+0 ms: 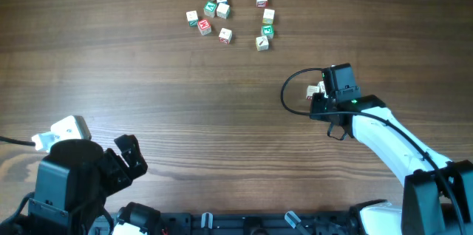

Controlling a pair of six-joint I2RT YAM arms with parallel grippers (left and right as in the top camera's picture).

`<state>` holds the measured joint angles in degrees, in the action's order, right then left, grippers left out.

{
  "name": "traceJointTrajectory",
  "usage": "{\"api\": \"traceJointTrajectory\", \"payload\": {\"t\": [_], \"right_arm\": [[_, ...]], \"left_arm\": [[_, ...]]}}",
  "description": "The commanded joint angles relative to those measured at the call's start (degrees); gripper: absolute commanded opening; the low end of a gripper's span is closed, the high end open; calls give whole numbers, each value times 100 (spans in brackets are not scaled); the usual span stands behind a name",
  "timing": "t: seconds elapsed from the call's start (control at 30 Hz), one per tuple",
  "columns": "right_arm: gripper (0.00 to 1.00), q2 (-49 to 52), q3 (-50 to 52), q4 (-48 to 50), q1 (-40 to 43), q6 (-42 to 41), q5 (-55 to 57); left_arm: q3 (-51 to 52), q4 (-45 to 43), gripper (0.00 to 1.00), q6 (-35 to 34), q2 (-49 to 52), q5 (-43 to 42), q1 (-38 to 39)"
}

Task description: Form a circle

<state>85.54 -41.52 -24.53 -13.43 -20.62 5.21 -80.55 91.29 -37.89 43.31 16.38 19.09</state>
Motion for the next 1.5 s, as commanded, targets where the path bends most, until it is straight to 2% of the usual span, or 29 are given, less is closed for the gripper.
{"api": "traceJointTrajectory", "payload": {"t": [0.0, 0.03, 0.2, 0.37, 0.47, 0.57, 0.63, 0.7, 0.77, 0.83, 0.93, 1.03, 1.17, 1.47], "right_arm": [[53, 42, -83, 92, -17, -57, 120], [57, 42, -85, 155, -17, -57, 122], [67, 33, -160, 450, -17, -39, 125], [67, 15, -769, 103, 39, -109, 129], [64, 17, -901, 24, 256, -400, 125], [63, 105, -898, 24, 472, -297, 262], [63, 293, -898, 192, 575, 223, 232], [61, 577, -898, 463, 581, 396, -118], [60, 817, -898, 680, 579, 302, -586], [58, 1064, -901, 1016, 579, -103, -492], [56, 1123, -901, 1296, 581, -192, -372], [48, 1158, -901, 1069, 581, -74, -160], [42, 1213, -901, 962, 581, -35, -46], [43, 1213, -901, 756, 579, 258, 247]], "left_arm": [[0, -13, 100, -74, 13, -28, -26], [0, -13, 100, -74, 13, -28, -26], [0, -13, 100, -74, 13, -28, -26], [0, -13, 100, -74, 13, -28, -26], [0, -13, 100, -74, 13, -28, -26], [0, -13, 100, -74, 13, -28, -26], [0, -13, 100, -74, 13, -28, -26], [0, -13, 100, -74, 13, -28, -26], [0, -13, 100, -74, 13, -28, -26], [0, -13, 100, -74, 13, -28, -26], [0, -13, 100, -74, 13, -28, -26], [0, -13, 100, -74, 13, -28, -26], [0, -13, 100, -74, 13, -28, -26], [0, -13, 100, -74, 13, -28, -26]]}}
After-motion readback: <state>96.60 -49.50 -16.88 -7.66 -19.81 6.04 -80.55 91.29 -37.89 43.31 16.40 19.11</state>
